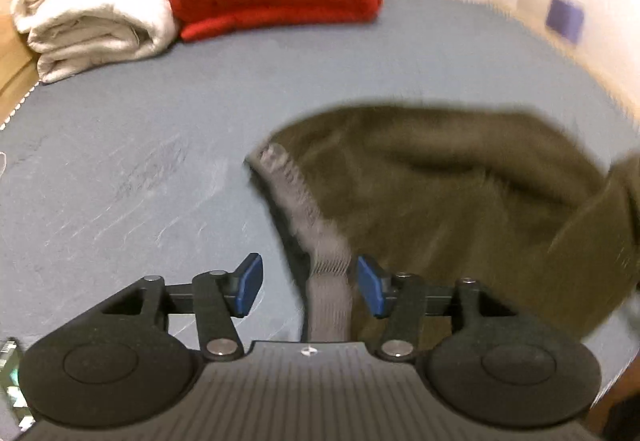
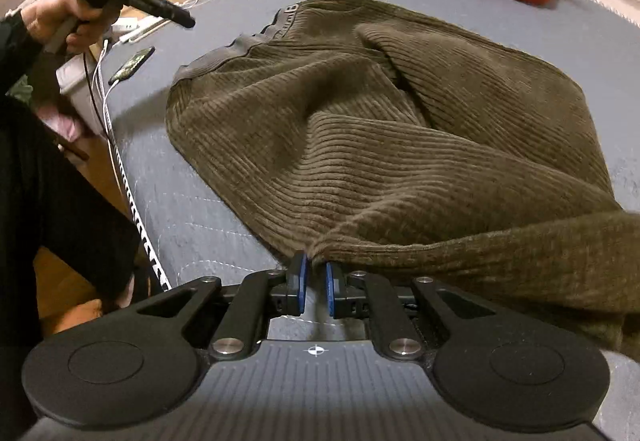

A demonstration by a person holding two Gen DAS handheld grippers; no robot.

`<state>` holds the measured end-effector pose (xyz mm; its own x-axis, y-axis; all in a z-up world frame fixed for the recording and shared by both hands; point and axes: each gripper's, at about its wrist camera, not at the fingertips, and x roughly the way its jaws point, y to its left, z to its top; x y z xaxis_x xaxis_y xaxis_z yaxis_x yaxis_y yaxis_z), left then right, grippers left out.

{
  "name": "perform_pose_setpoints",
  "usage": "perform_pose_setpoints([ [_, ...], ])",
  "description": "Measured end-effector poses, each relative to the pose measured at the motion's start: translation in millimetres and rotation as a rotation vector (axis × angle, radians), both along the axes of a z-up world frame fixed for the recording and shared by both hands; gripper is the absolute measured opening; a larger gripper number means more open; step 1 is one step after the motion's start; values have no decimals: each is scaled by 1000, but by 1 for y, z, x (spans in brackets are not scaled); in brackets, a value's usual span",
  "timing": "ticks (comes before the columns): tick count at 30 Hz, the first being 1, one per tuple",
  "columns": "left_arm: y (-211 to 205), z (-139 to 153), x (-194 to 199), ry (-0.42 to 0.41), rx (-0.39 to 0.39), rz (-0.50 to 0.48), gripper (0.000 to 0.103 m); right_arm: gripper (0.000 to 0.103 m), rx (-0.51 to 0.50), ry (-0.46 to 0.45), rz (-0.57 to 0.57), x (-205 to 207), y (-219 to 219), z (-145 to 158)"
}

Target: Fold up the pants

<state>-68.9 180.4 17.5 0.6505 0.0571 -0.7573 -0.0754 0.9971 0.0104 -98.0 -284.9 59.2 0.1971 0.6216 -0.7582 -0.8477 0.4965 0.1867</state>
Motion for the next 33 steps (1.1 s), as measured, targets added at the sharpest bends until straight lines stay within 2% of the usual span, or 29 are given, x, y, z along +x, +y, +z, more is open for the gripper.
perform_pose_setpoints([
  [2,-16,4,10,-37,-66,-32,59,15,70,-1,-60,8,-10,13],
  [3,-28,5,16,-46,-85,-61,58,27,124,10,-108,14,-23,19],
  [4,-44,5,21,-58,-97,-105,58,44,182,21,-167,22,-35,27],
  [6,-80,1,27,-72,-104,-197,58,66,270,23,-311,38,-62,36],
  [10,-164,-12,37,-76,-116,-418,58,68,389,120,-663,73,-119,27],
  [12,-201,-16,39,-70,-134,-503,57,69,400,163,-818,86,-138,15],
  [14,-226,-20,40,-69,-148,-556,57,69,392,176,-925,94,-151,4],
  [18,-255,-30,52,-43,-193,-590,57,69,330,197,-976,112,-150,-12],
  [22,-276,-49,62,8,-299,-628,57,68,230,170,-1011,125,-138,-24],
  [24,-289,-57,57,18,-338,-678,57,65,211,146,-1022,126,-134,-24],
  [26,-308,-62,51,7,-338,-734,57,45,191,115,-1029,123,-127,-19],
  [27,-316,-64,49,-2,-330,-761,57,19,179,107,-1030,123,-128,-20],
  [28,-324,-66,46,-18,-319,-785,57,1,174,108,-1026,124,-129,-20],
  [30,-335,-72,44,-49,-295,-811,57,0,175,115,-1018,120,-136,-22],
  [33,-350,-78,48,-92,-246,-778,57,0,148,102,-989,108,-145,-23],
])
